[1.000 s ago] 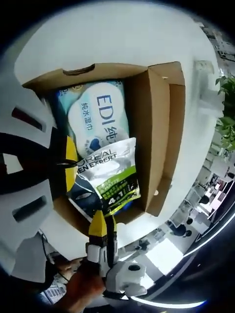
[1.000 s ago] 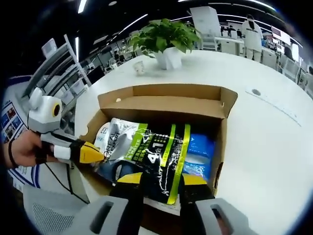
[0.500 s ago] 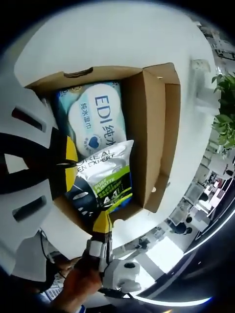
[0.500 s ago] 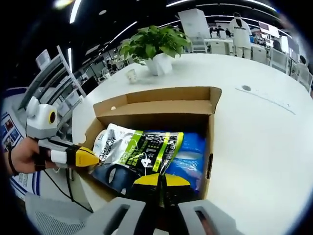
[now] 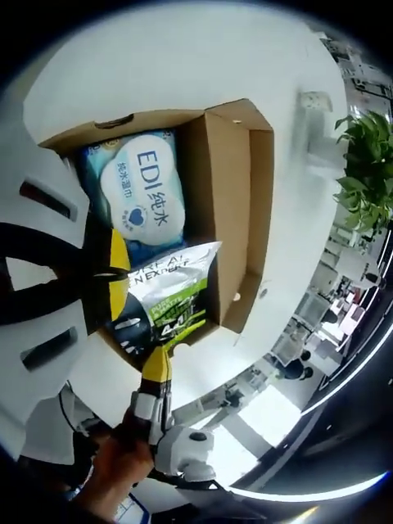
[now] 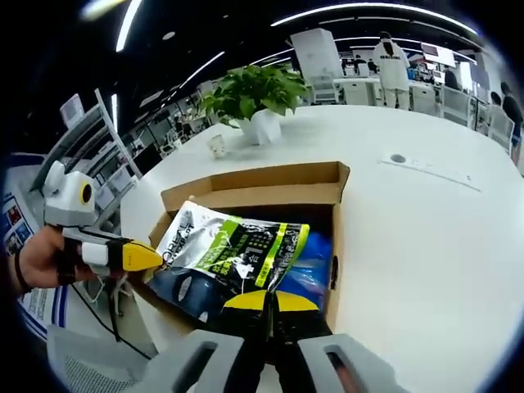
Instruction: Operate the shoe box by opening the lid, removing the specified soft item, and placing it in the target area until the item is outside and the box remains undamaged.
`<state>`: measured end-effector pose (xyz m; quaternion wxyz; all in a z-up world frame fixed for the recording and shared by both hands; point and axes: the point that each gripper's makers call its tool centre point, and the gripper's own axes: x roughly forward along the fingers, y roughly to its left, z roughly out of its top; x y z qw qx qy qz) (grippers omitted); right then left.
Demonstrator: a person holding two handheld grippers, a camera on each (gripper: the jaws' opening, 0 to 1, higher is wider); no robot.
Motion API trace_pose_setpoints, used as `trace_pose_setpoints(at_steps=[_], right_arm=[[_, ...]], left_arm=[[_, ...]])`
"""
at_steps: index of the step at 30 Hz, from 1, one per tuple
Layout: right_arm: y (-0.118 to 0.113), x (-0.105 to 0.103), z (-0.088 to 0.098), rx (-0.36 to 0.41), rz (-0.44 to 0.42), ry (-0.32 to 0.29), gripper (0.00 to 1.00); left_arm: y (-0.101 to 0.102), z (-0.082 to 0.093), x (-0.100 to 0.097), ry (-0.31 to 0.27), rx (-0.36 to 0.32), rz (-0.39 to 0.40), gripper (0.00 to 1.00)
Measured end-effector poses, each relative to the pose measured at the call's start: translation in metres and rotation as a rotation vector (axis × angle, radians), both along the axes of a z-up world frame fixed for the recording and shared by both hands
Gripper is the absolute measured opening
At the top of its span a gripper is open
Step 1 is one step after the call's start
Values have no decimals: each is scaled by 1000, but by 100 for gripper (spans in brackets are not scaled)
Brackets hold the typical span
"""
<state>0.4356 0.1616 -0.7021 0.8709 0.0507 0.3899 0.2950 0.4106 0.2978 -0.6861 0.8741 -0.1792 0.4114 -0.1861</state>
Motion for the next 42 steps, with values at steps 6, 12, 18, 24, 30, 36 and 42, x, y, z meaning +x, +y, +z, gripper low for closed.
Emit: trace_pose_setpoints(at_steps=[6,12,18,24,30,36,42], right_arm=[[-2,0,19,12,-4,-32,0],[-14,4,34,28,-31,-69,0],[-36,5,43,44,-73,-82,0],[-63,3,46,39,-109,-88,0],[-94,-1,48,31,-153,-86,0],[-116,-2,46,26,-192,-77,0],[-135,-1,42,19,-214,-68,0]], left_arm=[[-3,16,3,-32,-8,-11,0],[-13,32,12,-59,-10,-41,0],[-35,48,20,-93,-9,-92,0],[-64,52,23,-101,-6,-152,0],[-95,54,29,-112,-1,-229,0],[-118,52,33,-114,5,-279,0],[-137,48,38,-114,18,-332,0]])
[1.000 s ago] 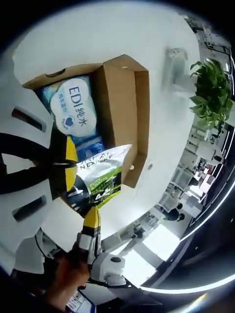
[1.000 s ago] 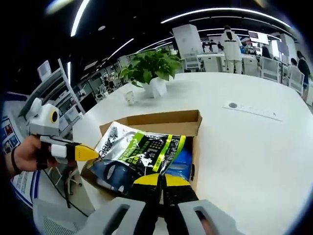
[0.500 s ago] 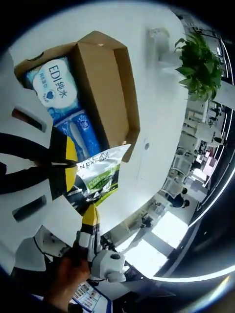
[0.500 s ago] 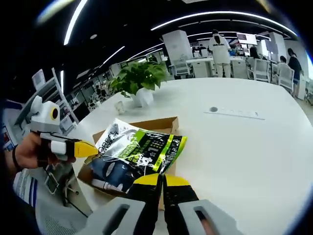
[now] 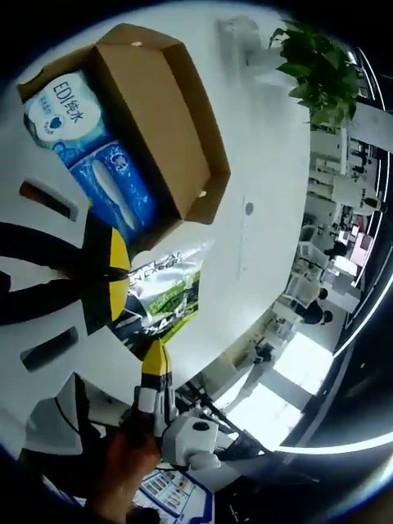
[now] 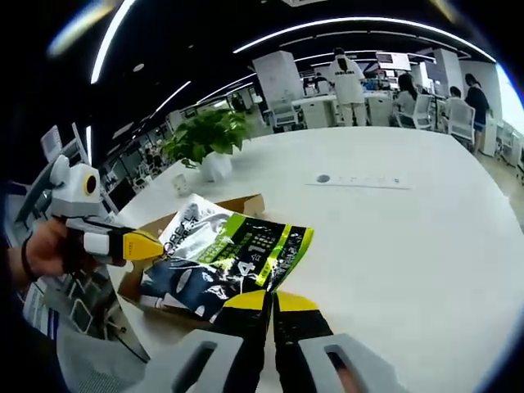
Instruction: Operate the shoe box by opening the lid, removing the specified soft item, and placing it in the target area until the item is outside and the box remains undamaged.
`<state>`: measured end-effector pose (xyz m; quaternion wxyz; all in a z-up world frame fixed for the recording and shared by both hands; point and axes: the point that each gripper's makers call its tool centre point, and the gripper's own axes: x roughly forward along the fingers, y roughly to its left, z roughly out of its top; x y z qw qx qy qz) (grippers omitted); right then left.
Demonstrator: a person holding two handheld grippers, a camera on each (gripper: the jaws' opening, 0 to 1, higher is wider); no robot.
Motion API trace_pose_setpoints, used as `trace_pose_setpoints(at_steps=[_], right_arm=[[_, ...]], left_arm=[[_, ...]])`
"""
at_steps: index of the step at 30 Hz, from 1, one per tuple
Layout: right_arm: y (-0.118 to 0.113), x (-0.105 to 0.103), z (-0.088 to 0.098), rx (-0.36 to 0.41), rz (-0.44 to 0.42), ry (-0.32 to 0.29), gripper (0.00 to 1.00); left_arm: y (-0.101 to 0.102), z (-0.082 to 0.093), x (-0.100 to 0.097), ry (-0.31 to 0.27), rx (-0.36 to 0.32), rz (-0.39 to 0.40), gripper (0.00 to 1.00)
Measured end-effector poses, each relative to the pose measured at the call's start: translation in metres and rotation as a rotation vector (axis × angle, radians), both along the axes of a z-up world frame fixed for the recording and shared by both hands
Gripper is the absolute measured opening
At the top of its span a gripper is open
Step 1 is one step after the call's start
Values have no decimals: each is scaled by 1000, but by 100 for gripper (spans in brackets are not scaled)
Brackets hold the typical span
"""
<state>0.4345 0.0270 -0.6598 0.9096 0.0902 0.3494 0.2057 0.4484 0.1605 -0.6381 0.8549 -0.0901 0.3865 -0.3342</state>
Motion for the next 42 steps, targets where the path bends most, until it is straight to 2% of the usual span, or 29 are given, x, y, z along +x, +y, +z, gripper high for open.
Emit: trace_pose_setpoints(at_steps=[18,30,42], right_arm=[[-34,2,-11,-5,-34,20,0],[-59,2,-26,-11,-66,43,0],[-72,2,-45,-11,-96,79,0]], left_arm=[[-36,-12,7,1,54,-97,0],[-61,-24,10,9,85,-152,1],[-77,-48,10,14,163,-232,1]])
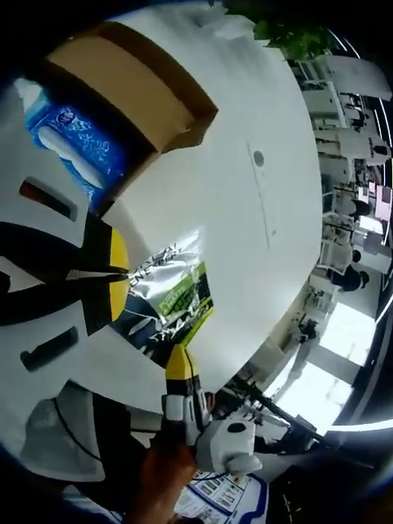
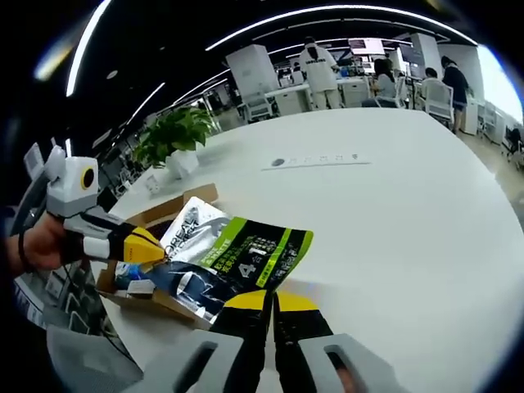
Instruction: Operate the shoe box by opening the lid, removing the specified soft item, and placing it in the target area until the item is outside and the box remains undamaged.
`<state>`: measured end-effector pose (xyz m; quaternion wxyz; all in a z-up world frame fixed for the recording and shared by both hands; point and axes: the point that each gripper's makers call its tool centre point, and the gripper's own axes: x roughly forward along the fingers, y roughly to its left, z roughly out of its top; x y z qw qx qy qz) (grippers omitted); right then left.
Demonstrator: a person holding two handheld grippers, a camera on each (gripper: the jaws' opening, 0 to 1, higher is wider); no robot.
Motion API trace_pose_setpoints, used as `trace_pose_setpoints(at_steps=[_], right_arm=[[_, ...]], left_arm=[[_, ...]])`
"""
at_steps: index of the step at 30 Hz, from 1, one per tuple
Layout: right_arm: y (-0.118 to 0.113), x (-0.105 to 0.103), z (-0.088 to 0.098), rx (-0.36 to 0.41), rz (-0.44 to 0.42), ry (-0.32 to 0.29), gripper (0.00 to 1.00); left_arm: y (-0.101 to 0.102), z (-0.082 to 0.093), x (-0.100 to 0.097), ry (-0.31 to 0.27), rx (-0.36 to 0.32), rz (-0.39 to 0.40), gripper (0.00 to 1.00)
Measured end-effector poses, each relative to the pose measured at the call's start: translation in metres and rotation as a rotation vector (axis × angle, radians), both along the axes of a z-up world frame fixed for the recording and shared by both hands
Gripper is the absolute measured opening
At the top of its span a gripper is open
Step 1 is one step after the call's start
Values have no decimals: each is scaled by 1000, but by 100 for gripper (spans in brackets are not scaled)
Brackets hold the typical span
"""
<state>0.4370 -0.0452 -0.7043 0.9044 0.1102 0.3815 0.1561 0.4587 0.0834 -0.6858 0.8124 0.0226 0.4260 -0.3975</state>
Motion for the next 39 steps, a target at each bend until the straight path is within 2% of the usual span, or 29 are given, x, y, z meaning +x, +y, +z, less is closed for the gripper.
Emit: trace_pose_setpoints(at_steps=[13,28,34,39], right_arm=[[-8,6,-22,9,-13,43,0],[-16,14,-41,-3,-7,83,0],[-17,14,-49,0,-13,92,0],[-17,13,-61,3,-21,115,0]], left_arm=[[-9,-24,6,6,80,-59,1],[-18,-44,14,-18,177,-117,1],[-20,-51,14,-61,235,-179,2],[-21,-60,12,-48,255,-199,2]])
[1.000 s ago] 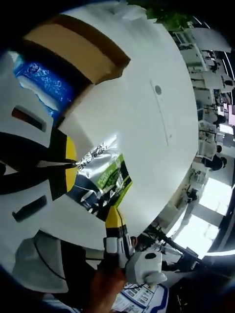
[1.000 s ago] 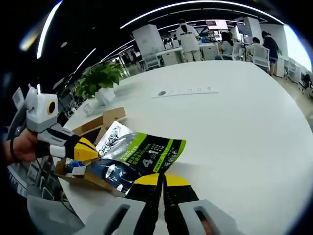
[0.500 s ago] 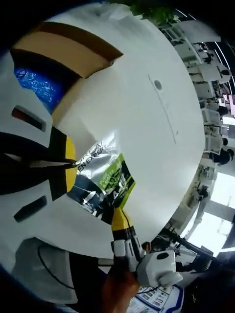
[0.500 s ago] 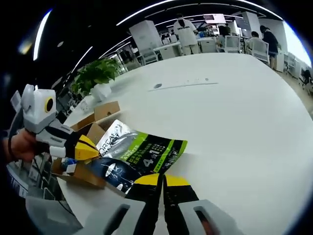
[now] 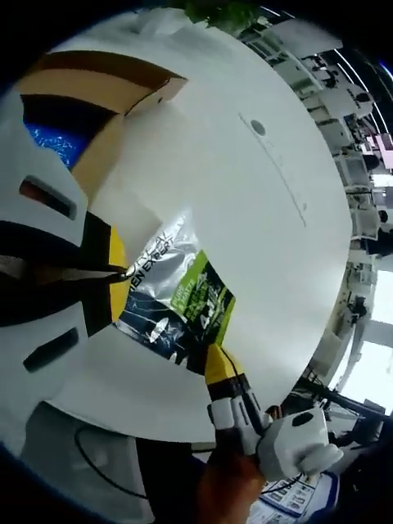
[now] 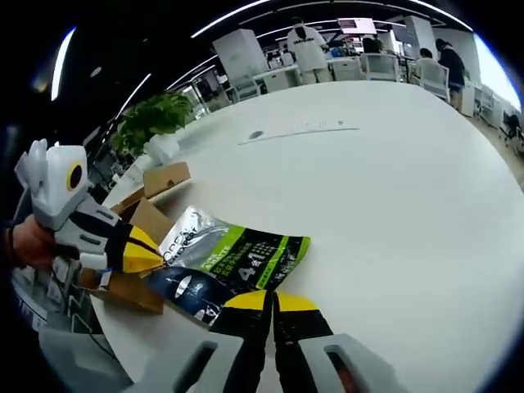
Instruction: Operate the shoe box by opening the lid, removing the specified soft item, and placing it in the target area until the item is outside and the box remains undamaged.
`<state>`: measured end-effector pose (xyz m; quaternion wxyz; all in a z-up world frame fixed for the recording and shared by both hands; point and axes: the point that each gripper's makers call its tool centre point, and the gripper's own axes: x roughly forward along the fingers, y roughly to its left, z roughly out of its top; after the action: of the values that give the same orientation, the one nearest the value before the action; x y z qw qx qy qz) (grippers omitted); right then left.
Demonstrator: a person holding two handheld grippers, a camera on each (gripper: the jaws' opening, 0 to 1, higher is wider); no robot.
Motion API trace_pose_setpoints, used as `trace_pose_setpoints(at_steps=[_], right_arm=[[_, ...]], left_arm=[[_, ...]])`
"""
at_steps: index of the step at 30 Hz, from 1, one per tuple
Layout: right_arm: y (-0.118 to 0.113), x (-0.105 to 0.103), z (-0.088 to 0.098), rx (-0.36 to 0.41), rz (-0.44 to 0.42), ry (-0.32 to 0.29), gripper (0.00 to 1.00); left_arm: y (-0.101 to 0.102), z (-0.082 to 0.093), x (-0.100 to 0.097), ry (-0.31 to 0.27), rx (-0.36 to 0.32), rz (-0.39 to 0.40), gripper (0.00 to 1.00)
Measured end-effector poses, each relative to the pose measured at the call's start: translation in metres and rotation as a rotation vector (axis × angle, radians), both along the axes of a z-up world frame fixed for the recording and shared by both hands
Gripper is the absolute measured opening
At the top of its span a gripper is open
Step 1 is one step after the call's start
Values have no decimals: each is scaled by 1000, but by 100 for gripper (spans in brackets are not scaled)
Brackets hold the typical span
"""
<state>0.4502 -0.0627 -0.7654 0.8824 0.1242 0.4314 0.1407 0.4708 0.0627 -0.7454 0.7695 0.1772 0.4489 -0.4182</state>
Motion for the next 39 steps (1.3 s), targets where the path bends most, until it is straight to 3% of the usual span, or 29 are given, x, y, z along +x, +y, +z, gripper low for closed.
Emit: trace_pose_setpoints(at_steps=[8,18,31,39], right_arm=[[2,2,-8,2,4,12,0],[-6,5,-16,4,-9,23,0],[-11,7,-23,10,-32,32,0],[-14,12,-25,12,-52,30,0]], left_arm=[[-1,-7,1,-83,96,-117,2],[-7,-14,0,-106,152,-200,2],[-11,-26,1,-94,159,-211,3],[-6,-37,4,-101,220,-246,3]])
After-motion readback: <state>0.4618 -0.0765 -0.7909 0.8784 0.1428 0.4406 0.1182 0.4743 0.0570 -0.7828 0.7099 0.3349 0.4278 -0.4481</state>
